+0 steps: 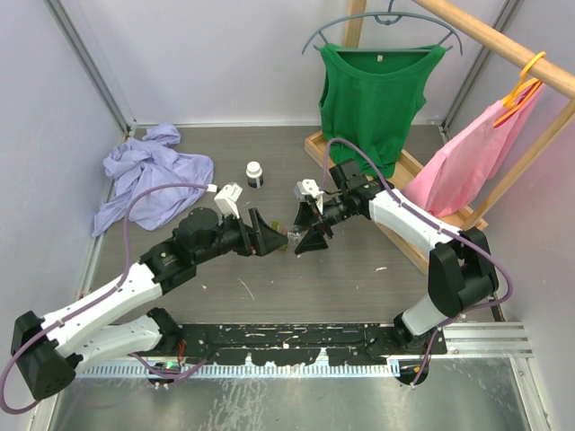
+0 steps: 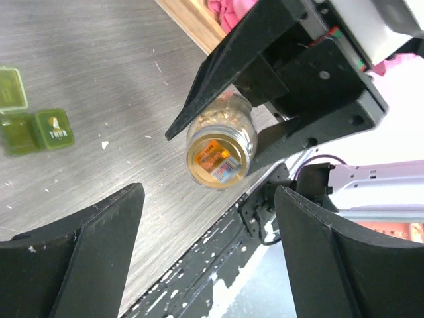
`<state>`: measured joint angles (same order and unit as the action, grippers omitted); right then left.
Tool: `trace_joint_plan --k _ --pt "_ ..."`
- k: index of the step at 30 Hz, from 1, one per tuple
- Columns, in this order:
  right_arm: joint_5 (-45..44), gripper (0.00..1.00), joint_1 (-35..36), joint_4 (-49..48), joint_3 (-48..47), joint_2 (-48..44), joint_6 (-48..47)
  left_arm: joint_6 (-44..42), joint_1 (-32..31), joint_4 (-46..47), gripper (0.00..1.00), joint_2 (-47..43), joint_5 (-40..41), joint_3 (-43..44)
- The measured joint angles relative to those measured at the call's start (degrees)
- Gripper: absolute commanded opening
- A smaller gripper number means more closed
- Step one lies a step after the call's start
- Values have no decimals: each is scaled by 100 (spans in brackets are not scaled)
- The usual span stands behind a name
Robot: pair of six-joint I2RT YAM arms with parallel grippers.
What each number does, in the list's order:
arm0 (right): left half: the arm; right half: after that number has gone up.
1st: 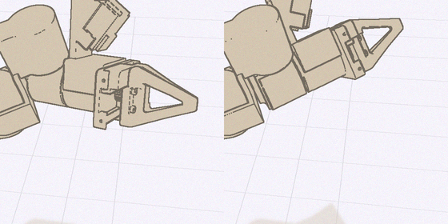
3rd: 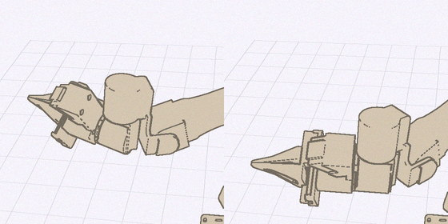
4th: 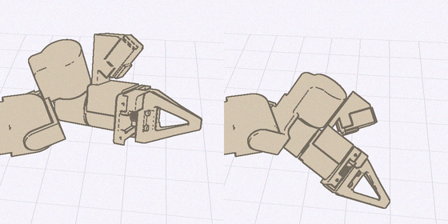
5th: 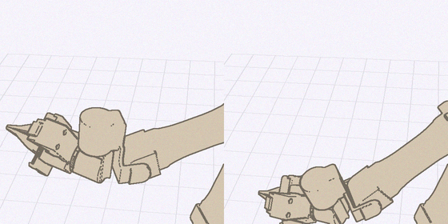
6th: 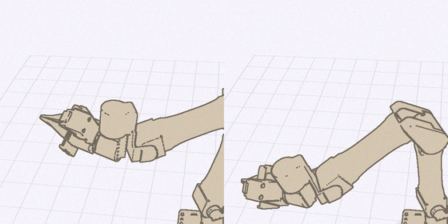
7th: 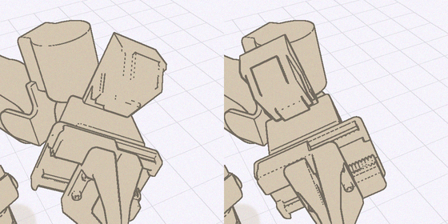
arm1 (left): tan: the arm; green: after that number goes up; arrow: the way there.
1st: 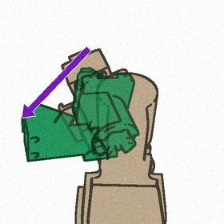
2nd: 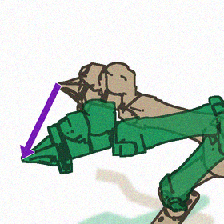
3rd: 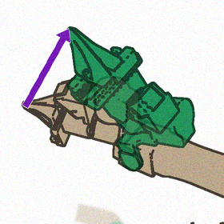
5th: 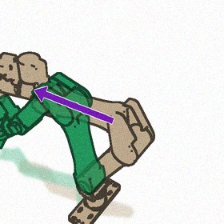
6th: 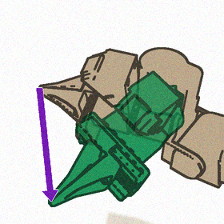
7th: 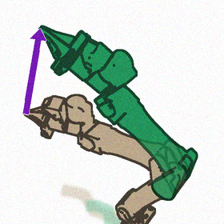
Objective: Sort the pills into containers
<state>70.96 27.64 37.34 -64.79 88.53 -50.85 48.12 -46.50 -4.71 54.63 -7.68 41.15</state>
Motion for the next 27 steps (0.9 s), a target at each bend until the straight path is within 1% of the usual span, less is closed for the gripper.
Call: trace_joint_plan --k 2,5,9,12,15,17,20,25,27 --pt "0 1 0 2 0 0 0 -448 0 -74 98 -234 13 -7" --pt "2 1 0 2 0 0 0 -1217 0 223 98 -743 -70 -197" --pt "2 1 0 4 0 0 -2 -2472 0 1226 98 -1187 -509 -769" --pt "2 1 -2 7 0 0 -4 -3270 0 1711 98 -1121 -876 -968" --pt "2 1 -2 11 0 0 -7 -3915 2 1996 98 -804 -1172 -973" --pt "2 1 -2 22 0 0 -13 -4249 33 2197 98 -623 -1362 -975" --pt "2 1 -2 44 0 0 -31 -4524 208 2529 98 -374 -1718 -973" --pt "4 1 -2 55 0 0 -55 -4577 752 3176 98 142 -2376 -973" --pt "4 1 -2 66 0 0 -68 -4548 905 3370 100 348 -2601 -970"
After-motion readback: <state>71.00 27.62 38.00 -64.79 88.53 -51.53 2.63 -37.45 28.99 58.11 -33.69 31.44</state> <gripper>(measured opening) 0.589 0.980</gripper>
